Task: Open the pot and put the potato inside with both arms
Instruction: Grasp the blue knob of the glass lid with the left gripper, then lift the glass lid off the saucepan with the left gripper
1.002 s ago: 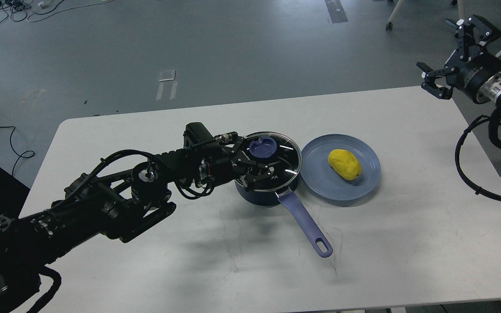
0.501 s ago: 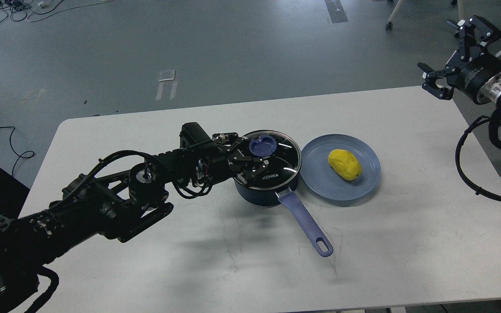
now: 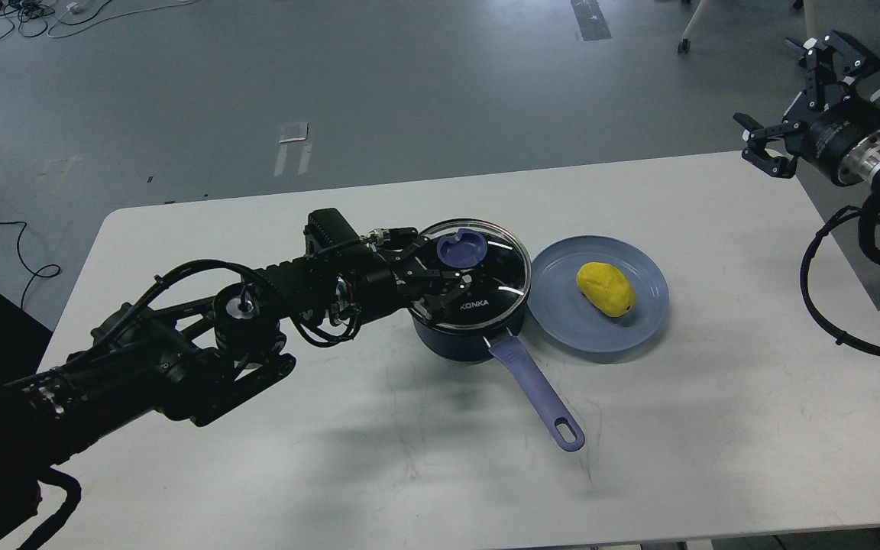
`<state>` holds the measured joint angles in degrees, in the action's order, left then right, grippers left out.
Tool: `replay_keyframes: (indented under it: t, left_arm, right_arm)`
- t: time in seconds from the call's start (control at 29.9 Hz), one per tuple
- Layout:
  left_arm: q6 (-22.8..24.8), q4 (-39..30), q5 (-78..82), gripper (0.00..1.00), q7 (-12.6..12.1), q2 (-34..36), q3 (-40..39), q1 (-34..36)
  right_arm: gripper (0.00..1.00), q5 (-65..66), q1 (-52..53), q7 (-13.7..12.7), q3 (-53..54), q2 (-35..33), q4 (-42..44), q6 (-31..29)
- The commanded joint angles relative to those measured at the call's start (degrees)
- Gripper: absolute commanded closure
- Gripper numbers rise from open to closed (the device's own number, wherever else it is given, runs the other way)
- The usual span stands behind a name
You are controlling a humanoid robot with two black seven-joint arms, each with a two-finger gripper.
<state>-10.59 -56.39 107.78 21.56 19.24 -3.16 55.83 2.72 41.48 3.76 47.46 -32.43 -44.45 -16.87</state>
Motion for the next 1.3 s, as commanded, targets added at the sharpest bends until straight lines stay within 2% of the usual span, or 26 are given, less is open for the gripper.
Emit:
replay_keyframes:
  t: [0.0, 0.23, 0.53, 0.6, 0.8, 0.97, 1.04, 1.14, 1.27]
  left_arm:
    - [0.13, -0.65, -1.08, 0.81, -0.03, 0.89, -0.26, 1.74]
    - [-1.53, -4.69, -3.63, 0.81, 0.06, 6.94, -0.97, 4.90]
    - [-7.24, -13.48, -3.63, 0.81, 0.15, 23.90, -0.97, 3.85]
    - [-12.06, -14.10, -3.63, 0.81, 0.15, 27.15, -0.97, 1.49]
    - [-17.00, -14.10, -5.73, 0.81, 0.15, 32.44, -2.19, -2.30]
    - [-17.41, -14.10, -12.16, 0.81, 0.50, 35.59, -3.25, -8.44]
    - [-17.41, -14.01, -12.33, 0.80, 1.72, 36.57, -3.16, -11.07]
    - [-17.41, -13.66, -12.51, 0.80, 2.78, 36.40, -3.25, -14.77]
    - [-17.41, -13.22, -12.60, 0.80, 2.79, 35.69, -2.99, -18.03]
  right_arm:
    - [0.00, 0.01, 0.00, -0.07, 0.00, 0.00, -0.11, 0.00]
    - [0.00, -0.08, 0.35, -0.07, 0.09, 0.00, -0.20, 0.00]
    - [0.00, 0.01, 0.35, 0.02, -0.08, 0.53, -0.11, 0.00]
    - [0.00, 0.01, 0.35, 0.02, -0.08, 0.70, -0.11, 0.00]
    - [0.00, -0.08, 0.61, 0.02, -0.17, 0.79, -0.11, 0.00]
    - [0.00, 0.01, 0.61, 0.02, -0.26, 0.70, -0.11, -0.09]
    - [0.00, 0.01, 0.61, 0.02, -0.35, 0.62, -0.02, -0.09]
    - [0.00, 0.01, 0.35, 0.02, -0.44, 0.53, -0.02, 0.00]
    - [0.00, 0.01, 0.18, 0.02, -0.44, 0.27, -0.11, 0.09]
